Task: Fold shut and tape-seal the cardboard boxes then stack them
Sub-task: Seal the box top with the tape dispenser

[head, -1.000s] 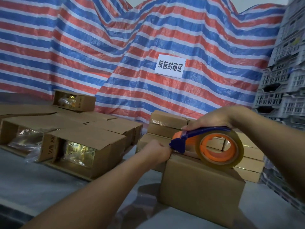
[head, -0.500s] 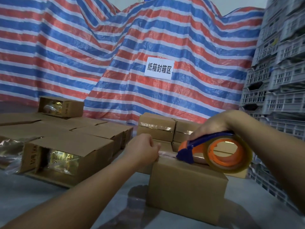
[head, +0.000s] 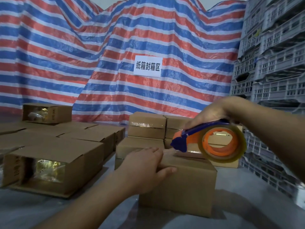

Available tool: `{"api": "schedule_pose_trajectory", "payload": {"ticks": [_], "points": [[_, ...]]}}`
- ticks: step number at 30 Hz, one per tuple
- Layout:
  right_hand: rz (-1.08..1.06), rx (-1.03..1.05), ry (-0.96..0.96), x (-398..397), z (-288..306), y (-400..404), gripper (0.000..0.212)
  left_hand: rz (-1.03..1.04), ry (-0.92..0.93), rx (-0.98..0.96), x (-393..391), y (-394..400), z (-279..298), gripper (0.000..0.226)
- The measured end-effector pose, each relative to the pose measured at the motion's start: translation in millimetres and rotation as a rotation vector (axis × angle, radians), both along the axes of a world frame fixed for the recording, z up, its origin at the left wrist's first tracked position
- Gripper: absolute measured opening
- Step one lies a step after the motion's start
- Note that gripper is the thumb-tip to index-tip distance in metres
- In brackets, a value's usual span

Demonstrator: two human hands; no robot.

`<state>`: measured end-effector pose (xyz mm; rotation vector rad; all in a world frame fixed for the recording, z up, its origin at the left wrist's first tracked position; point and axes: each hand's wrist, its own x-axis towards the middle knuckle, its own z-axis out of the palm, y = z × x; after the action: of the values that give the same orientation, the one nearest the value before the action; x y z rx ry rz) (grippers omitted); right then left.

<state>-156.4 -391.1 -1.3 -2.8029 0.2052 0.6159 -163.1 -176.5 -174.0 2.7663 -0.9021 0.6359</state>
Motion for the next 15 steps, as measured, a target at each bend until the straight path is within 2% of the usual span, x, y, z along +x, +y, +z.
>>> {"api": "schedule_pose_trajectory", "payload": {"ticks": [4, 11, 13, 15], "points": [[-0.031, 0.024, 0.048, -9, 5, -30, 0.067, 0.004, -0.004, 0.002, 3, 2, -2, 0.078], [-0.054, 0.050, 0.024, -9, -26, -50, 0.066, -0.014, 0.057, -0.038, -1, -1, 3, 0.078], [-0.067, 0.077, 0.013, -10, -29, -53, 0.065, -0.024, 0.126, -0.062, -1, -2, 10, 0.089], [-0.071, 0.092, -0.010, -10, -30, -54, 0.065, -0.011, 0.105, 0.001, -1, -11, 18, 0.096]]}}
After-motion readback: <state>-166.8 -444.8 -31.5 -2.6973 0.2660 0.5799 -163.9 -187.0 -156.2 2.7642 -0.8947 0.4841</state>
